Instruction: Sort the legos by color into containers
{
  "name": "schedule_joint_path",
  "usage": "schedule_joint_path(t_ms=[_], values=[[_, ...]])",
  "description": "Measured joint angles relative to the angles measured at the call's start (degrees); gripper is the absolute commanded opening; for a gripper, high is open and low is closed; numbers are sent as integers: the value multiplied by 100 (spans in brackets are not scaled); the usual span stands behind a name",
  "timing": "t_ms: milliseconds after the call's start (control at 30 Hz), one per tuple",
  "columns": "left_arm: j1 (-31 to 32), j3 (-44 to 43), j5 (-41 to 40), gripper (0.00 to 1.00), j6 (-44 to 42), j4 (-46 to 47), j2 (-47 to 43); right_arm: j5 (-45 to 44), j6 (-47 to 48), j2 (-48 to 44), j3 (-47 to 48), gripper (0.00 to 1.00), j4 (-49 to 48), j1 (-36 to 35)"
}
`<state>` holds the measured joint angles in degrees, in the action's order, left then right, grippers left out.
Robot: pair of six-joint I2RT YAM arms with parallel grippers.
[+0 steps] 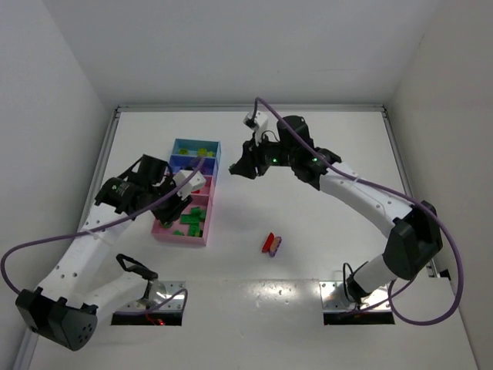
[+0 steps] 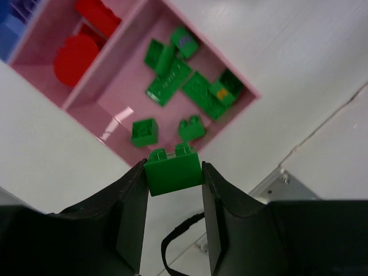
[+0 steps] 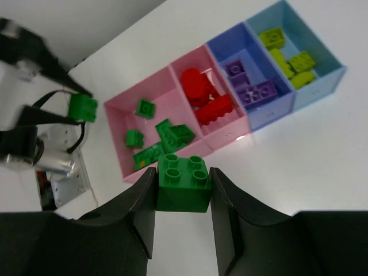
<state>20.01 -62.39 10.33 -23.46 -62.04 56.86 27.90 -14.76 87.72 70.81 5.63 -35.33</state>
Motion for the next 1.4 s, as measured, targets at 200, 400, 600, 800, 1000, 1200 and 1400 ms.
schedule_joint_path(t_ms=[200,400,600,800,1000,1200,1400], values=[[-481,743,0,37,-619,-175,107,339,608,0,13,0,153,-361],[-940,949,208,56,-935,160,549,382,903,17,57,0,243,-522],[-1530,975,592,64,-1036,603,682,339,1010,52,59,0,269,-564],[-2804,876,1241,77,-822,1038,2,315,1320,142,59,0,243,-1001],[-3095,636,802,84,645,2009,-1106,341,1812,1078,376,0,284,-1967],[-3097,160,131,85,2022,2317,-1233,234,1941,2284,1126,0,396,-2214],[-3097,-31,-9,87,2796,2350,-1172,98,1764,3084,1729,12,190,-2140]])
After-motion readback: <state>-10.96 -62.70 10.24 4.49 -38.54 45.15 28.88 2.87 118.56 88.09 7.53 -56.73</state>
